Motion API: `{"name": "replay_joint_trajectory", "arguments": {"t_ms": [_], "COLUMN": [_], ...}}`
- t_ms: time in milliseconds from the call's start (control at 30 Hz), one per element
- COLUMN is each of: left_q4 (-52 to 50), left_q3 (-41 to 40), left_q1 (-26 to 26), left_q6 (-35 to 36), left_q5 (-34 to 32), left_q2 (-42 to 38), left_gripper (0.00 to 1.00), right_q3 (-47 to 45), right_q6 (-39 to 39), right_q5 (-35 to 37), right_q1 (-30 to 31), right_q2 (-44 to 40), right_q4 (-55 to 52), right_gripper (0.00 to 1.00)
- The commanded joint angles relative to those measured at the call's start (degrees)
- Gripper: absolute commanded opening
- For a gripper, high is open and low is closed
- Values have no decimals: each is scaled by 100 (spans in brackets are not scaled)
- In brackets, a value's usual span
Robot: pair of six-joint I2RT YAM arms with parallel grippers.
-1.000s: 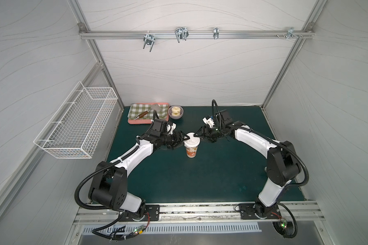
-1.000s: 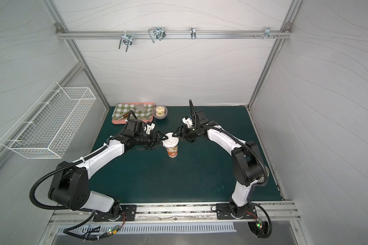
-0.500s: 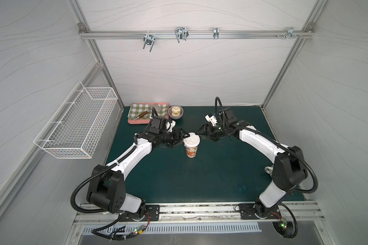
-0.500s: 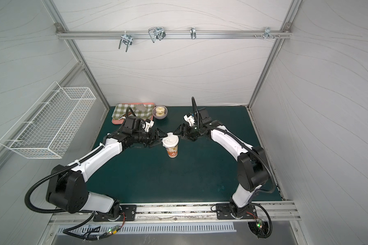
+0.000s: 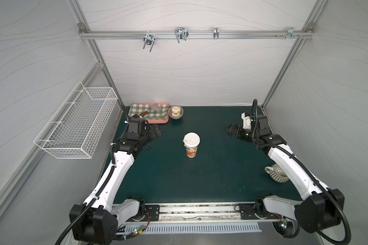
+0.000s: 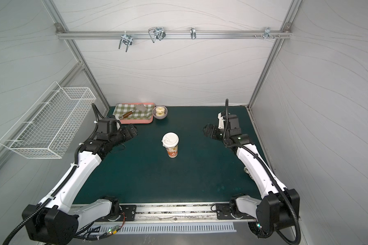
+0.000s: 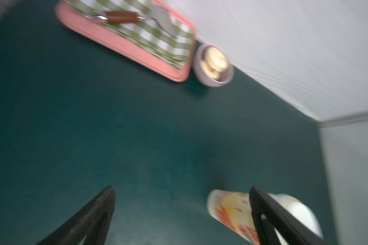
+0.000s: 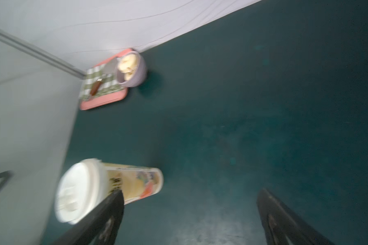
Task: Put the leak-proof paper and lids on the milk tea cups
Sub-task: Reset both arms
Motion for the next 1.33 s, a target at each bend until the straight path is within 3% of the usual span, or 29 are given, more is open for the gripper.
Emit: {"name": "replay_joint_trajectory", "arguments": {"t_ms": [0,100,200,333,400,500,600,633,733,1300], "left_q4": [1020,2426,3691,5538,5854,7089,8036,8255,7297,7313], "left_q3": [-770,-1523,-2056,-2667,-2711,-3182,-3507,-3510,-3070,-3033], "left_q1": [37,109,258,407,427,574,670,691,742,742], "left_q6": [1026,1554,1810,2119,2215,2366,2425,2496,2483,2449], "left_q5": [-2671,-3442,-3274,-2544,-2235,-1433,-954,-849,-659,-779], "left_q2": [246,568,937,1496,1552,1763,2211,2349,2341,2354], "left_gripper": [99,99,99,98,98,100,100,100,100,100], "right_q3": [-766,-1677,-2237,-2640,-2831,-3154,-3490,-3483,-3175,-3146], "right_q6": [-849,-1556,-1943,-2272,-2392,-2584,-2246,-2165,-2159,-2196], "right_q5": [1762,2478,2939,2927,2733,2148,1434,1324,1143,1161], "right_q1": [-11,-14,-70,-231,-301,-479,-965,-1050,-1095,-1067], "right_q2": [-206,-116,349,1164,1459,1851,2263,2219,2233,2237], "right_q4": [1012,2345,3450,4930,5712,6761,7697,7573,6997,6941], "right_gripper": [99,99,99,99,99,99,99,99,99,99]}}
